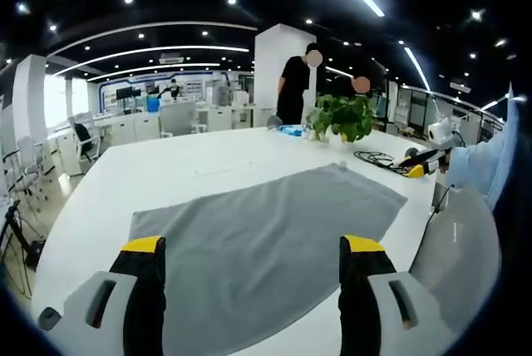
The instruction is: Fold the towel on the table until its edges align and the towel forms a compact rectangular stack.
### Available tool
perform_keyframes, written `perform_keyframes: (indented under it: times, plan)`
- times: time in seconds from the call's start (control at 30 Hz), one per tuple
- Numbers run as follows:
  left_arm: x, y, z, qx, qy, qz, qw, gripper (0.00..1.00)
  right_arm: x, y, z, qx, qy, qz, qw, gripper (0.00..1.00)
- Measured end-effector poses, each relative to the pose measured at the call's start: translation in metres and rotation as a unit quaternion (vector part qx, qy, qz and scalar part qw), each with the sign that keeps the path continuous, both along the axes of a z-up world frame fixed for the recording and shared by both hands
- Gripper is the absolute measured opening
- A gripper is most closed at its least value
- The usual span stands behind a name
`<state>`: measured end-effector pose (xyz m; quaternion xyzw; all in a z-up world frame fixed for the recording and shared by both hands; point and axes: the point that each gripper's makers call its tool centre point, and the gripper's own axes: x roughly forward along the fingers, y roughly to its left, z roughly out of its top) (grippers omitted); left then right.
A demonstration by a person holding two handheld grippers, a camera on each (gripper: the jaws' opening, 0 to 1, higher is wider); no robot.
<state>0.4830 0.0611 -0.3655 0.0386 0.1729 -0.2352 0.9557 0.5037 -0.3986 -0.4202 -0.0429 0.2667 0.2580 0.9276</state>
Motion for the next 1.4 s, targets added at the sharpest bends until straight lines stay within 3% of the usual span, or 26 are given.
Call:
perform_keyframes:
  times: [0.5, 0.73, 0.9, 1.03, 1.4]
  plan:
    - [0.005, -0.01, 0.006, -0.002, -0.003, -0.013, 0.9999, 0.89, -0.002, 0.002, 0.0, 0.002, 0.001, -0.002, 1.0, 0.6]
    - [0.011, -0.023, 0.028, 0.005, -0.015, -0.031, 0.9994, 0.89, -0.003, 0.004, 0.004, 0.004, -0.003, 0.0, 1.0, 0.6]
    - [0.017, -0.031, 0.06, 0.01, -0.039, -0.048, 0.998, 0.89, -0.003, 0.005, 0.004, 0.006, -0.004, 0.001, 1.0, 0.6]
    - [0.022, -0.036, 0.074, 0.01, -0.052, -0.061, 0.9967, 0.89, -0.004, 0.007, 0.004, 0.007, -0.004, 0.003, 1.0, 0.59]
    - [0.029, -0.073, 0.084, 0.011, -0.06, -0.099, 0.9932, 0.88, -0.005, 0.01, 0.006, 0.014, -0.005, 0.002, 0.9999, 0.6]
